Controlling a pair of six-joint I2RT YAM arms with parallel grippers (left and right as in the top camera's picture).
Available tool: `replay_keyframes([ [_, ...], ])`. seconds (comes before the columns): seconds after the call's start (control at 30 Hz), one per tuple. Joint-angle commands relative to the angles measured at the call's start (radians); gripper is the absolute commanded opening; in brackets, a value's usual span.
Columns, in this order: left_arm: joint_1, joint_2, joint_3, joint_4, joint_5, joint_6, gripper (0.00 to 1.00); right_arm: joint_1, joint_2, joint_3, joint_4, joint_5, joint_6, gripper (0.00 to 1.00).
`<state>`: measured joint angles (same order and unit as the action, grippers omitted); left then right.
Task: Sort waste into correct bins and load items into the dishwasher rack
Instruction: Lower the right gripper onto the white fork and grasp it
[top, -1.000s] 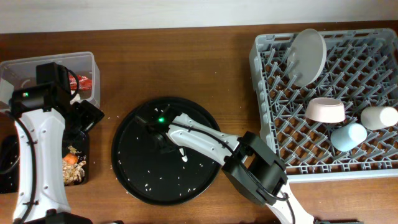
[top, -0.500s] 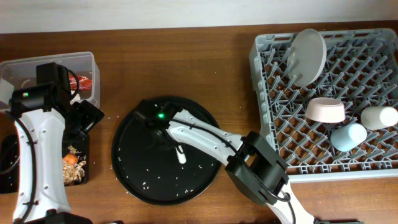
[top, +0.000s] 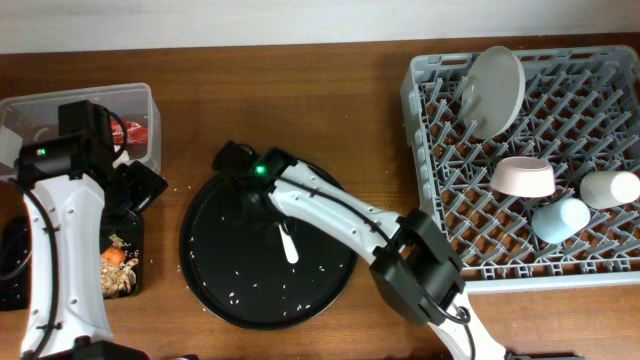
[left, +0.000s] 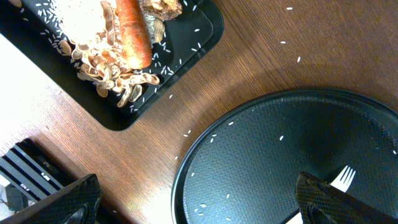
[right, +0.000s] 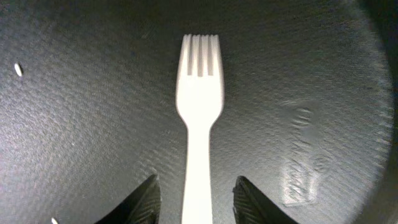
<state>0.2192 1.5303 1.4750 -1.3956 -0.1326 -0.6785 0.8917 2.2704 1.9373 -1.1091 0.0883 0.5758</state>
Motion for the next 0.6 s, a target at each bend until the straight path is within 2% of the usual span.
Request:
replay_keyframes([
  [0.0, 0.005, 0.004, -0.001, -0.001, -0.014, -0.01, 0.99, 0.027, 0.014, -0.099, 0.066, -0.009, 0.005, 0.43],
  [0.33, 0.005, 0.004, -0.001, -0.001, -0.014, -0.01, 0.99, 0.024, 0.027, -0.176, 0.142, 0.021, 0.009, 0.43],
  [0.4, 0.005, 0.004, -0.001, -0.001, -0.014, -0.01, 0.99, 0.025, 0.043, -0.176, 0.142, 0.02, 0.009, 0.38],
  [0.53, 0.004, 0.004, -0.001, -0.001, -0.014, -0.01, 0.99, 0.025, 0.055, -0.177, 0.142, 0.021, 0.01, 0.19],
  [0.57, 0.005, 0.004, -0.001, -0.001, -0.014, -0.01, 0.99, 0.025, 0.055, -0.177, 0.142, 0.021, 0.01, 0.17],
])
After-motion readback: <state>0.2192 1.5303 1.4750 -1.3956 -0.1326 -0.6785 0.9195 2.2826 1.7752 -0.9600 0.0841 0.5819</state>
